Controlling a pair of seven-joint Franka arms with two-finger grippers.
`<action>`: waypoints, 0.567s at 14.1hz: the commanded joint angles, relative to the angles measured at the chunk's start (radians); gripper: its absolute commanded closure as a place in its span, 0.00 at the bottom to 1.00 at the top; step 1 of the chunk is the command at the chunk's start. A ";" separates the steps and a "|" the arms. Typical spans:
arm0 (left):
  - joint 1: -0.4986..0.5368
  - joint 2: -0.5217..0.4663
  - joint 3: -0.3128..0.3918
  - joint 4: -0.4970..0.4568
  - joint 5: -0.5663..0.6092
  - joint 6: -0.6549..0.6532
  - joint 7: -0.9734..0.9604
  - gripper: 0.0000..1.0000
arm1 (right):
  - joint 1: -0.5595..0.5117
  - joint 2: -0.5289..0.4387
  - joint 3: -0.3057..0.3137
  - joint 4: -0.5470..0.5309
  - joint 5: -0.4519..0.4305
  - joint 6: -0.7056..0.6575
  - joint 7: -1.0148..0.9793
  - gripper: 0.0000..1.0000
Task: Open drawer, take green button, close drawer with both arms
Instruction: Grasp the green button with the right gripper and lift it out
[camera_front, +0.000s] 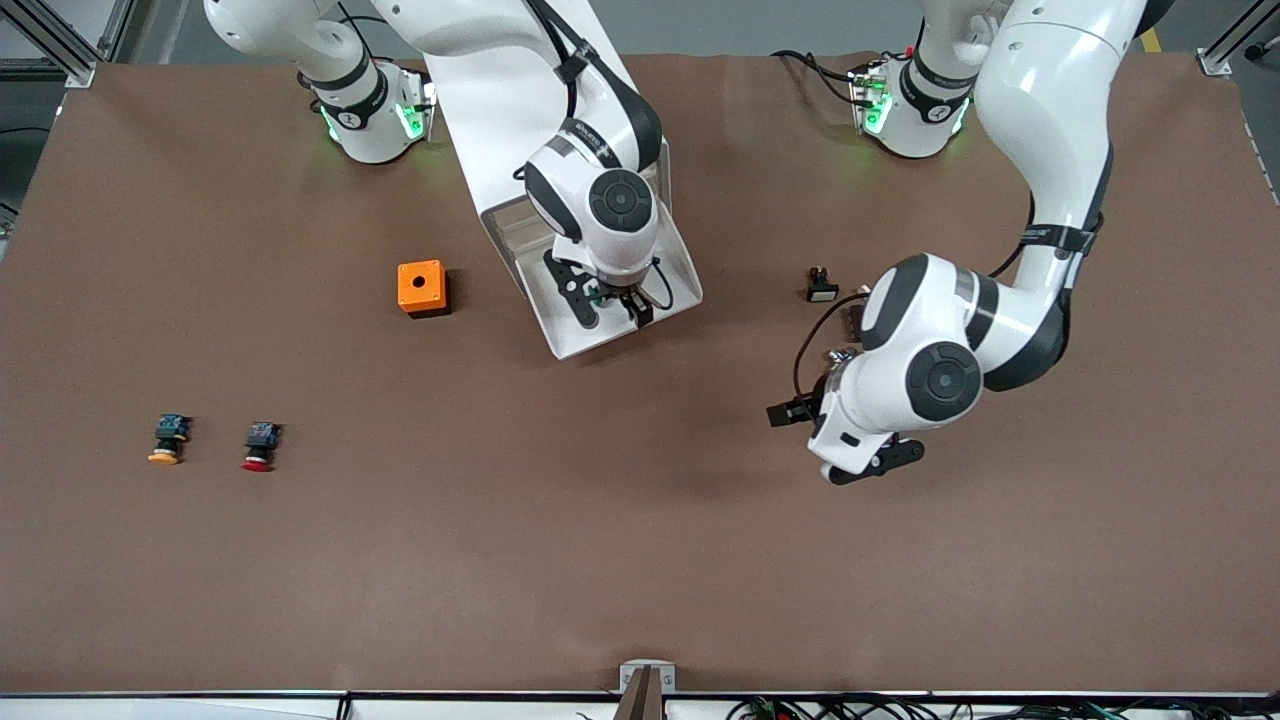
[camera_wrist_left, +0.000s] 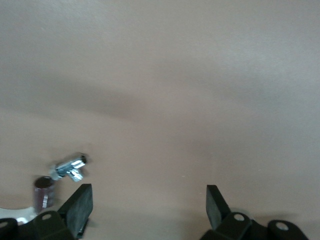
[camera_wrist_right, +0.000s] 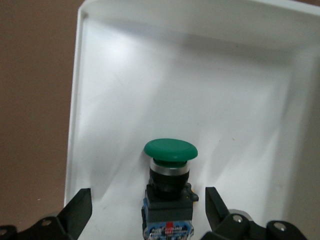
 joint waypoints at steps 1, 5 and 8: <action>-0.016 0.007 -0.001 -0.006 0.021 0.024 -0.040 0.00 | 0.022 -0.012 -0.007 -0.044 0.018 0.011 0.011 0.00; -0.025 0.008 -0.001 -0.006 0.021 0.024 -0.052 0.00 | 0.023 -0.015 -0.005 -0.046 0.018 0.011 0.011 0.28; -0.040 0.016 -0.001 -0.006 0.021 0.024 -0.081 0.00 | 0.022 -0.021 -0.004 -0.040 0.018 0.003 0.005 0.73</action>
